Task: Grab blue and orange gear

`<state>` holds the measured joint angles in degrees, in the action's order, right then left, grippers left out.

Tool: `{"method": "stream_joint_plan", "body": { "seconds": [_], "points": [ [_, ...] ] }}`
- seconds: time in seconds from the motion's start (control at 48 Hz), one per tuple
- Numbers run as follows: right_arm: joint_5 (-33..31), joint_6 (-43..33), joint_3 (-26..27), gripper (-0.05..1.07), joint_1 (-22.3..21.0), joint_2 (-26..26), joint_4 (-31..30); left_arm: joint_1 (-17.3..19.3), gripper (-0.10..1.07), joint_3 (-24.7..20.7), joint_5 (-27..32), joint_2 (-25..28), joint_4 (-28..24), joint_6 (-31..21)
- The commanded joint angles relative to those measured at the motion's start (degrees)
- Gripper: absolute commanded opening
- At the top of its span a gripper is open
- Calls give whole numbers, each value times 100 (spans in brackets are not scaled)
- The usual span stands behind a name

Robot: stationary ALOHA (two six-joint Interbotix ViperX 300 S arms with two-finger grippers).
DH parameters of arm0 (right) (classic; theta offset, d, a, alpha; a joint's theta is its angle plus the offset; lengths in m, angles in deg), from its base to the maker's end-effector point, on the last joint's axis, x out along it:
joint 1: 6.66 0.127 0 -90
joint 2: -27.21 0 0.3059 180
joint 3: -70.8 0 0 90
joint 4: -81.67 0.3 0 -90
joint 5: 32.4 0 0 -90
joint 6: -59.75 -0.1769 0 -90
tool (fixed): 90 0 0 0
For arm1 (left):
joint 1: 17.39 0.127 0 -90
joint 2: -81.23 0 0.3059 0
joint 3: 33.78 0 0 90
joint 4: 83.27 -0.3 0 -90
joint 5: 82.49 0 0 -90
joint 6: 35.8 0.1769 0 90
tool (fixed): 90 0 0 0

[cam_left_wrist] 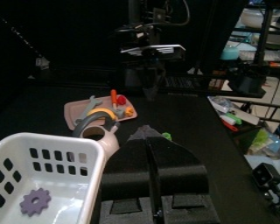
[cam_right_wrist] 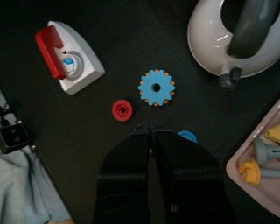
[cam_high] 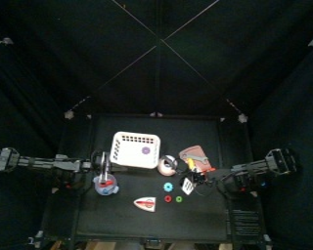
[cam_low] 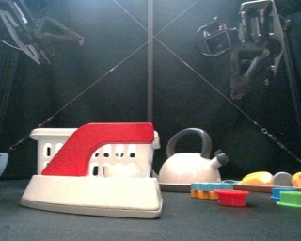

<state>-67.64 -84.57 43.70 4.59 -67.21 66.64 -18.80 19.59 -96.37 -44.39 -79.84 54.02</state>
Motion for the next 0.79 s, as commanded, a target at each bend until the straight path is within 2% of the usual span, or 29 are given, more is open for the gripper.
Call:
{"method": "stream_joint_plan", "body": {
  "seconds": [0.0,0.146,0.271,0.438,0.646,0.771],
  "points": [
    [-9,-132,334,7,123,246,-431,-18,-3,-70,-53,9,9,9],
    [-26,-167,562,11,176,729,-826,-18,-3,-70,-53,18,9,9],
    [-26,-158,598,22,167,1055,-835,-18,-3,-62,-97,18,9,9],
    [-35,-167,659,47,167,1310,-835,-18,-3,-35,-141,18,0,9],
    [-35,-132,686,84,132,1529,-949,-18,-3,-35,-141,18,9,9],
    [-26,-132,694,100,132,1635,-1028,-18,-3,-18,-141,18,0,9]
  ]
}}
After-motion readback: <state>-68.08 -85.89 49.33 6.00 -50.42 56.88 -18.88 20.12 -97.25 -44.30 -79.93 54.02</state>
